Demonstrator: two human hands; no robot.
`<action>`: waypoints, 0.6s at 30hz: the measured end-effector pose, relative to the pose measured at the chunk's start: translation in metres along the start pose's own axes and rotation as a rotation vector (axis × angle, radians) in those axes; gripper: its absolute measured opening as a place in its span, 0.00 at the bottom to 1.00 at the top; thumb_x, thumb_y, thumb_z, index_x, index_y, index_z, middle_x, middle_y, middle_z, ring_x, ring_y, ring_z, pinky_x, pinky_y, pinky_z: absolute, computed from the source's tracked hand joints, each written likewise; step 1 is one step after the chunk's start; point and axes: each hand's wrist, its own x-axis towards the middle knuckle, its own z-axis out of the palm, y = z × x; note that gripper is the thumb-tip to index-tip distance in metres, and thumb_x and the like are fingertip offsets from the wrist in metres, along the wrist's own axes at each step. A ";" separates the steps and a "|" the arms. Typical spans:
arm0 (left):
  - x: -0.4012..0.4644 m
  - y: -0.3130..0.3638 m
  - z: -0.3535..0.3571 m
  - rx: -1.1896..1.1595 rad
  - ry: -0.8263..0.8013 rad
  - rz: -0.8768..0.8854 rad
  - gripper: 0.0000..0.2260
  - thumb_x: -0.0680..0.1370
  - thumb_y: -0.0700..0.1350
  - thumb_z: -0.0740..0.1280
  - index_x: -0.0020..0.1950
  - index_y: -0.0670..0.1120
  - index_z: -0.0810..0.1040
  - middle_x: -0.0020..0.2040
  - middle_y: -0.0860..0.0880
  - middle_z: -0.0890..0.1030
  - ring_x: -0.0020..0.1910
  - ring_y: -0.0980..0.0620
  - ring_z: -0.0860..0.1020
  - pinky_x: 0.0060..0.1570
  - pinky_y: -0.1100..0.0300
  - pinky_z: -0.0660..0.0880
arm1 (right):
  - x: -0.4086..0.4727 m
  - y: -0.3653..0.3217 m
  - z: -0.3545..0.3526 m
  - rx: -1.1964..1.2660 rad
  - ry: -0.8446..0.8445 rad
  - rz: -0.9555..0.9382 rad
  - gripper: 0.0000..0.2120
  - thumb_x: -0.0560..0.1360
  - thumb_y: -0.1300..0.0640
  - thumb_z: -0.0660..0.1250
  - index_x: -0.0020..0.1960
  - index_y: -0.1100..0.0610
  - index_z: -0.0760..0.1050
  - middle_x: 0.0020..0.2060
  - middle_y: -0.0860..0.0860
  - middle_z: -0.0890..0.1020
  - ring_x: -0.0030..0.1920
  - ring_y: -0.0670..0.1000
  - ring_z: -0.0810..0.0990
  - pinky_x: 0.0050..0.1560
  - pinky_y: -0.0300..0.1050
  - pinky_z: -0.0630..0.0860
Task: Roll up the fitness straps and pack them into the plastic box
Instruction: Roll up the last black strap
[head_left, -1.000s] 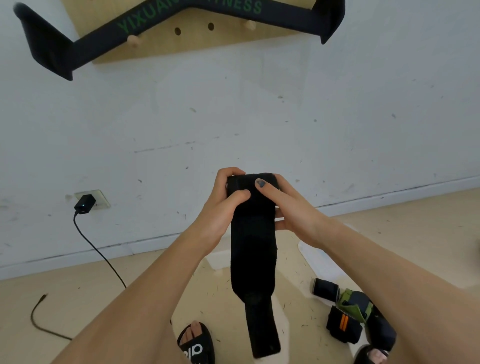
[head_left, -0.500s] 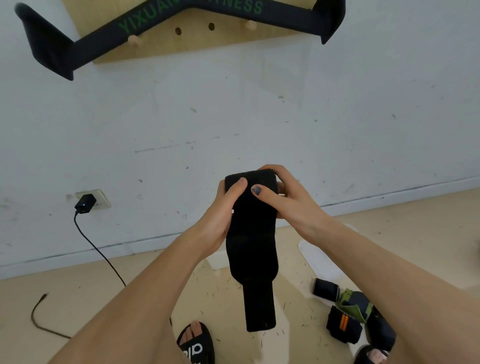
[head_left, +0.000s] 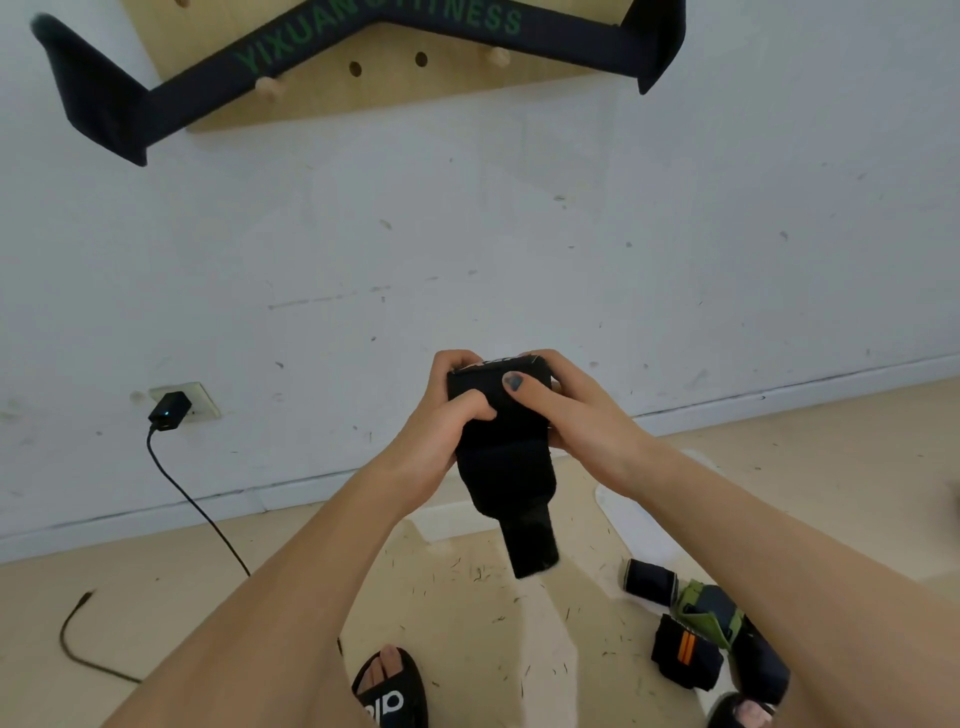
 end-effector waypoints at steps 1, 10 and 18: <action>0.000 -0.001 -0.001 -0.035 -0.026 -0.026 0.20 0.71 0.45 0.65 0.62 0.53 0.69 0.60 0.43 0.77 0.59 0.42 0.81 0.61 0.46 0.78 | 0.000 0.001 -0.001 -0.013 0.004 -0.016 0.11 0.82 0.52 0.68 0.63 0.53 0.77 0.57 0.57 0.84 0.58 0.56 0.85 0.61 0.59 0.82; 0.001 0.002 -0.003 -0.155 -0.001 -0.057 0.08 0.86 0.48 0.59 0.64 0.49 0.71 0.66 0.39 0.77 0.59 0.46 0.81 0.59 0.49 0.80 | -0.001 0.002 -0.005 -0.091 -0.043 -0.094 0.19 0.79 0.58 0.72 0.67 0.44 0.75 0.61 0.51 0.81 0.60 0.51 0.83 0.62 0.53 0.82; -0.001 0.000 -0.001 -0.077 0.032 -0.037 0.22 0.73 0.48 0.66 0.67 0.50 0.69 0.63 0.42 0.78 0.61 0.46 0.80 0.65 0.47 0.77 | 0.002 0.003 -0.001 -0.091 0.028 0.000 0.15 0.82 0.48 0.68 0.65 0.53 0.77 0.54 0.52 0.85 0.53 0.49 0.86 0.59 0.54 0.83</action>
